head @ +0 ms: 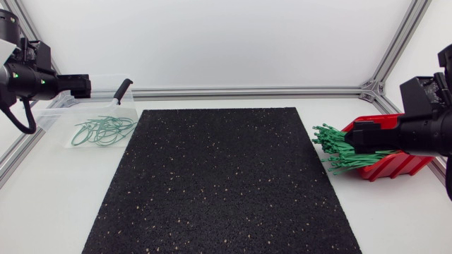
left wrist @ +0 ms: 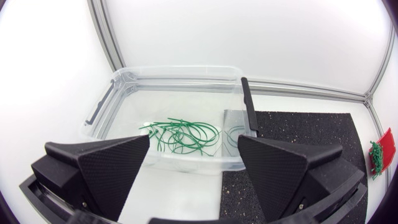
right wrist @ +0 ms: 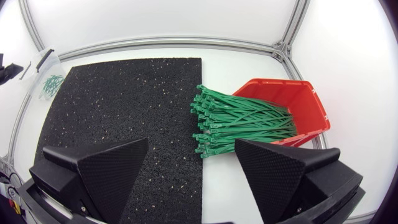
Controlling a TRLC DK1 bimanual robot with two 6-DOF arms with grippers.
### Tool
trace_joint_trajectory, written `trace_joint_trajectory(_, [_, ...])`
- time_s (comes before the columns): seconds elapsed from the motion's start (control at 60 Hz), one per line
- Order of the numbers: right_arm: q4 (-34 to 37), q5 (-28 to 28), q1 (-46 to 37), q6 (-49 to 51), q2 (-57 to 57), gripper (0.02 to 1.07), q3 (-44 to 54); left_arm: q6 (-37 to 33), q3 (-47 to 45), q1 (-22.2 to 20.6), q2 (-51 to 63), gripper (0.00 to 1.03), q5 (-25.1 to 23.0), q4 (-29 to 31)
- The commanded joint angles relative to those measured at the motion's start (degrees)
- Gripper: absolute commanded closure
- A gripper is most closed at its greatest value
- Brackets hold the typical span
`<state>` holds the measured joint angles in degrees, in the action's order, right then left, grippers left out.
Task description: Take a green cable tie from the red box, thread the tail through the head to close it, then place it in the transparent bin on the left.
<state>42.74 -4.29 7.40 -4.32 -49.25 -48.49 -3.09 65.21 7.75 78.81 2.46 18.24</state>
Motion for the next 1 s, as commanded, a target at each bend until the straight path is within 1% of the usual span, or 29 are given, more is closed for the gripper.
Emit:
trace_joint_trajectory(0.0, [-1.8, -0.1, -1.9, 1.9, 3.0, 0.06, 3.5, -1.1, -6.9, -0.5, -5.4, 0.04, 0.1, -3.3])
trace_joint_trajectory(0.1, [-6.1, -0.2, -4.7, 3.8, 6.1, 0.06, 6.7, -0.7, -11.8, -0.5, -9.5, 0.04, 0.1, -5.2])
trace_joint_trajectory(0.267, [-12.0, 0.5, -10.4, 6.8, 10.1, 0.06, 11.1, -1.0, -21.9, -0.9, -16.1, 0.04, -0.1, -13.0])
trace_joint_trajectory(0.317, [-13.6, 2.0, -12.2, 7.4, 12.3, 0.06, 13.2, -1.0, -24.8, -0.9, -17.9, 0.04, -0.1, -14.5])
trace_joint_trajectory(0.367, [-14.5, 2.6, -13.1, 7.5, 13.7, 0.06, 14.5, -1.0, -27.1, -1.0, -19.6, 0.04, -1.0, -15.4])
trace_joint_trajectory(0.4, [-15.6, 2.7, -13.5, 7.5, 15.1, 0.06, 15.5, -0.8, -29.0, -0.9, -21.0, 0.04, -1.8, -17.3])
trace_joint_trajectory(0.483, [-17.4, 2.7, -13.5, 7.5, 18.3, 0.06, 18.0, -0.8, -34.1, -1.0, -24.2, 0.04, -1.8, -22.5])
trace_joint_trajectory(0.667, [-21.9, 2.8, -12.7, 7.0, 24.1, 0.06, 23.3, -0.3, -41.5, -1.7, -30.3, 0.04, -1.8, -28.3])
trace_joint_trajectory(0.8, [-25.2, 3.1, -11.9, 6.6, 28.1, 0.06, 27.3, 0.0, -46.6, -2.0, -34.2, 0.04, -1.8, -34.1])
trace_joint_trajectory(0.983, [-29.5, 3.4, -10.8, 6.0, 33.3, 0.06, 32.5, 1.4, -52.6, -2.5, -39.2, 0.04, -1.8, -39.0])
